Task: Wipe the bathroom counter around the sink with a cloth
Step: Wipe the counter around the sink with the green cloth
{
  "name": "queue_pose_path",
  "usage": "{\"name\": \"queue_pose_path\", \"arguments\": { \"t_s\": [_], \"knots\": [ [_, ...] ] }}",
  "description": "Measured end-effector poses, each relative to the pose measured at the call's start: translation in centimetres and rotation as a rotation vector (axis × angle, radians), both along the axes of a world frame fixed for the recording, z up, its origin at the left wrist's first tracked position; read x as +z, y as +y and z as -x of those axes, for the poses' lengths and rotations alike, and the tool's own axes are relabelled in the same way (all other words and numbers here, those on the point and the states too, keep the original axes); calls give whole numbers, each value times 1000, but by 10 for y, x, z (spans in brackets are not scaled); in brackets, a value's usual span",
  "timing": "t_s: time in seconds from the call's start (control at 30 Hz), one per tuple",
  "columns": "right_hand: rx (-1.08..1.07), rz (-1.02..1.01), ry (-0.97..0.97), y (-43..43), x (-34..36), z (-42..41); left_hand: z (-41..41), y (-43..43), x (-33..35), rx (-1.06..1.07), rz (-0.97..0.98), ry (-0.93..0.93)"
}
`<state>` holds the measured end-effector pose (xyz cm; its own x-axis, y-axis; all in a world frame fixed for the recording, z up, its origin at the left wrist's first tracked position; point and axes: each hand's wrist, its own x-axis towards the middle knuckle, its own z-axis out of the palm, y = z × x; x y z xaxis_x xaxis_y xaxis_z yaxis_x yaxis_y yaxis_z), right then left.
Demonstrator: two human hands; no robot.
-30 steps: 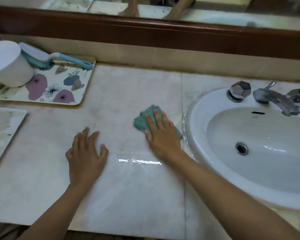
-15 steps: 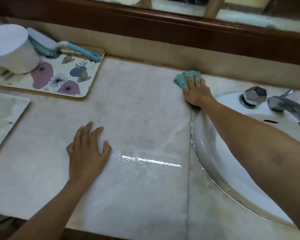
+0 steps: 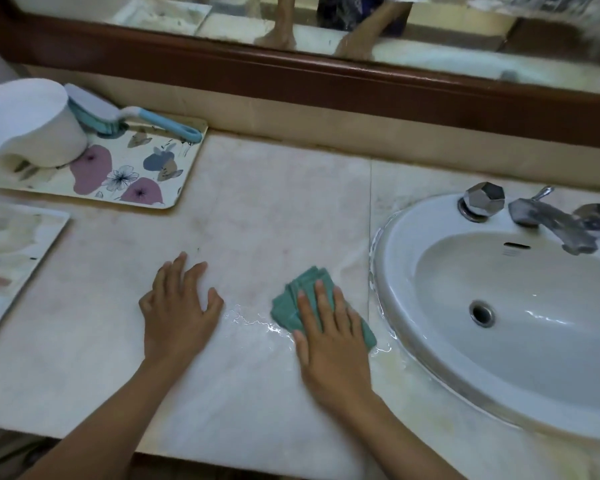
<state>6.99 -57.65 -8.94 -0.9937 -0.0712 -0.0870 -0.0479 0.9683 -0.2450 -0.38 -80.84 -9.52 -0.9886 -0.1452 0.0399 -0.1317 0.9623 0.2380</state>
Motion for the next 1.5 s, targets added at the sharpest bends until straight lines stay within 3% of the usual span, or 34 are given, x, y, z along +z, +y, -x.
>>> {"name": "queue_pose_path", "arguments": {
  "t_s": [0.1, 0.2, 0.37, 0.57, 0.73, 0.93, 1.03, 1.13, 1.3, 1.5],
  "knots": [
    [54, -117, 25, 32, 1, -32, -1, 0, 0, 1, -5, -3],
    [34, -144, 10, 40, 0, -4, -2, -1, 1, -2, -14, 0],
    [-242, -22, -86, -6, 3, 47, -1, -1, 0, -22, -7, 3],
    [-50, -20, 21, -8, -2, -58, -1, -2, -2, -37, -20, 14],
    [-158, -85, -12, 58, 3, -110, -5, -3, 0, -51, -31, 4],
    [-460, -25, 4, 7, 1, -98, -8, -4, 0, -72, -57, -5],
    [-357, 19, 6, 4, 5, -122, -9, 5, 14, 3, -88, -104],
    [-278, 33, 35, 36, 4, -154, -24, 46, 40, 130, -277, -208],
    [-404, -33, 20, 109, -1, -184, -72, 107, 32, -200, -406, -72],
    [-229, 52, 47, 82, -2, -154, -98, 113, 1, -285, -166, -40]
  ]
}}
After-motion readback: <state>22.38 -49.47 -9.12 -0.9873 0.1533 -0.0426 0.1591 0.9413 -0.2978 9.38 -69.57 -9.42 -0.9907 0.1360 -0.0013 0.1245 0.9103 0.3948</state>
